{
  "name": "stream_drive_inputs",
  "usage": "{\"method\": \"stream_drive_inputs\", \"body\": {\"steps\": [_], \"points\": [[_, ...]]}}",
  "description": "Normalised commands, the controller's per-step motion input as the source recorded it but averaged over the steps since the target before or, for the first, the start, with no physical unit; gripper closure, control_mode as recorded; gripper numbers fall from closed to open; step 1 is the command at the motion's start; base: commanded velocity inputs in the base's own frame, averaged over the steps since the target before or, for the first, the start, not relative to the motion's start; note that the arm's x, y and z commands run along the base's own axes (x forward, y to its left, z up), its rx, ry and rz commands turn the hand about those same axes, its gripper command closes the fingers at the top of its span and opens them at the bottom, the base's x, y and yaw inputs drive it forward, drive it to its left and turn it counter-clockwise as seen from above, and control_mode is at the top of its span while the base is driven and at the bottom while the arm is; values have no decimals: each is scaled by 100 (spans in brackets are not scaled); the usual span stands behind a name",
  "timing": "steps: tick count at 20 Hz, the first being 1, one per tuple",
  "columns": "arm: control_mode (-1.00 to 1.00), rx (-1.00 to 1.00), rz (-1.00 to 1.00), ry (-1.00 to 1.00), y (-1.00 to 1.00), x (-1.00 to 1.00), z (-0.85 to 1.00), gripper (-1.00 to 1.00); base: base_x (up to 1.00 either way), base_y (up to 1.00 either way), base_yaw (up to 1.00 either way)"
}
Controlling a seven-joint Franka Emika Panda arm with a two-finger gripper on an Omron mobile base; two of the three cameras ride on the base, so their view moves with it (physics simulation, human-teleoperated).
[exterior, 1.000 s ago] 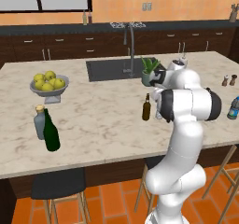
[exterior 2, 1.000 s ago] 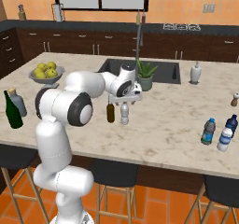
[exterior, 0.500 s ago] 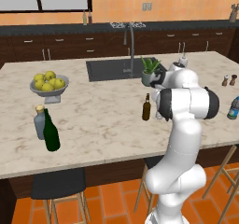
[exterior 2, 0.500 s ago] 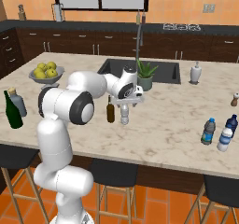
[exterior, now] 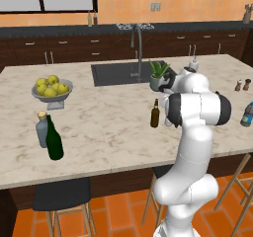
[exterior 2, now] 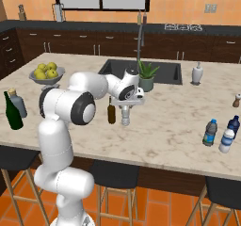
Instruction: Move the plastic bottles in the middle to the plastics group, and the glass bottles in the middle to the glass group.
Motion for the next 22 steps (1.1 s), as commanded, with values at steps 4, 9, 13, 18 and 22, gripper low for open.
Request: {"method": "stream_drive_inputs", "body": {"steps": [4,9,13,18,22], "points": [[-100,-2,1,0,-51,-37,17,100,0,0,0],[-100,-1,-3,0,-68,-51,25,100,0,0,0],[-100,0,-14,0,-85,-53,19,100,0,0,0],[-100,0,-25,4,-95,-38,7,100,0,0,0],[-100,0,-55,20,-78,-1,4,100,0,0,0]]}}
